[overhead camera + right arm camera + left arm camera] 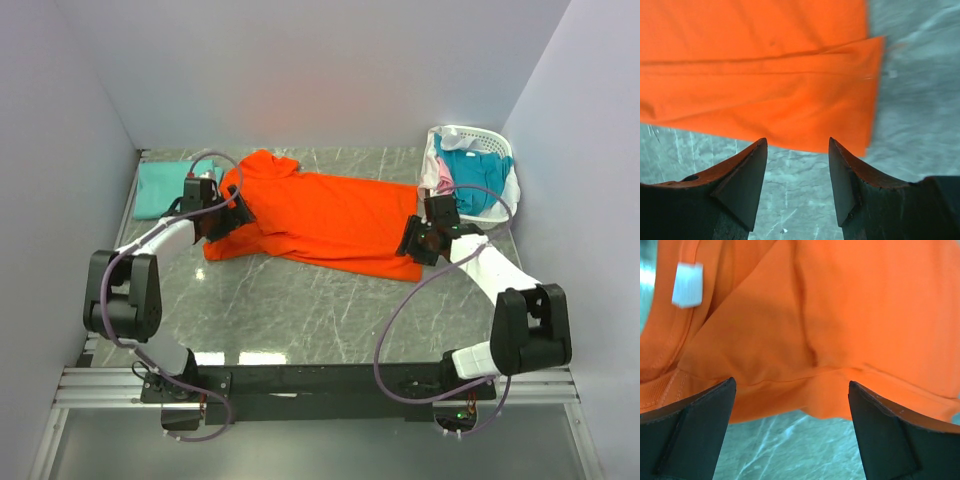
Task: Fold and stack the t-shirts
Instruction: Fold the tshirt
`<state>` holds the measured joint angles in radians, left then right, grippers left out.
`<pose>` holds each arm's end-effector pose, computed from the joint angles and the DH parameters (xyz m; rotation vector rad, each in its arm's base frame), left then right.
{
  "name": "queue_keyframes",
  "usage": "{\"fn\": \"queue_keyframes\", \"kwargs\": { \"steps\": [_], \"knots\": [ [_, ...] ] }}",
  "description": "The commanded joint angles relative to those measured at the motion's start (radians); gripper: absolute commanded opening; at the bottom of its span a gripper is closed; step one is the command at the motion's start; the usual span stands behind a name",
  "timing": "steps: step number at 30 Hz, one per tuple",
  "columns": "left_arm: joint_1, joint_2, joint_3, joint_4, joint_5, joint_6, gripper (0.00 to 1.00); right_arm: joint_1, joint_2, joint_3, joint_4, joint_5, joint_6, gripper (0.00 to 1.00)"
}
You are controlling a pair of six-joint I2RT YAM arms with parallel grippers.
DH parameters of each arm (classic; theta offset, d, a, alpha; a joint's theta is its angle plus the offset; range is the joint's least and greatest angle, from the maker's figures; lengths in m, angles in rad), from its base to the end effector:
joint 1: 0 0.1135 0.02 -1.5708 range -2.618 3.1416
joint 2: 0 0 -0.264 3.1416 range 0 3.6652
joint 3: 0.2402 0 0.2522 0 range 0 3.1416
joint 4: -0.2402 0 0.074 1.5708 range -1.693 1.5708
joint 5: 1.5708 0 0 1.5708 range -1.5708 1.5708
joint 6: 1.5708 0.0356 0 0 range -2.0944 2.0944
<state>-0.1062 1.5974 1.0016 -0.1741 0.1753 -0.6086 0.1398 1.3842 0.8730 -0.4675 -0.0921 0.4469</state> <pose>0.3392 -0.0424 0.2137 -0.5085 2.3398 -0.5514 0.2720 0.0416 0.2146 0.3588 2.5550 0.3413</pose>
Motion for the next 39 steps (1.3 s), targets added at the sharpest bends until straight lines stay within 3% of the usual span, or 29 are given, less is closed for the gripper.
{"fn": "queue_keyframes", "kwargs": {
  "steps": [1, 5, 10, 17, 31, 39],
  "knots": [
    [-0.001, 0.045, -0.017, 0.021, -0.011, -0.045, 0.99, 0.041, 0.036, 0.001, 0.030, -0.020, -0.013, 0.59],
    [0.005, 0.091, -0.026, 0.035, 0.000, -0.062, 0.99, 0.043, 0.100, -0.020, 0.066, -0.051, 0.003, 0.59],
    [0.042, 0.145, -0.023, -0.034, -0.045, -0.088, 1.00, 0.037, 0.162, -0.029, 0.041, 0.018, 0.004, 0.59],
    [0.086, 0.099, -0.129, -0.114, -0.111, -0.114, 1.00, -0.014, 0.156, -0.103, 0.006, 0.040, 0.006, 0.59],
    [0.082, -0.321, -0.371, -0.395, -0.246, -0.309, 0.99, -0.051, -0.057, -0.218, -0.095, 0.008, 0.003, 0.59],
    [0.036, -0.484, -0.270, -0.432, -0.231, -0.310, 0.99, -0.037, -0.212, -0.128, -0.099, -0.090, -0.063, 0.62]
  ]
}}
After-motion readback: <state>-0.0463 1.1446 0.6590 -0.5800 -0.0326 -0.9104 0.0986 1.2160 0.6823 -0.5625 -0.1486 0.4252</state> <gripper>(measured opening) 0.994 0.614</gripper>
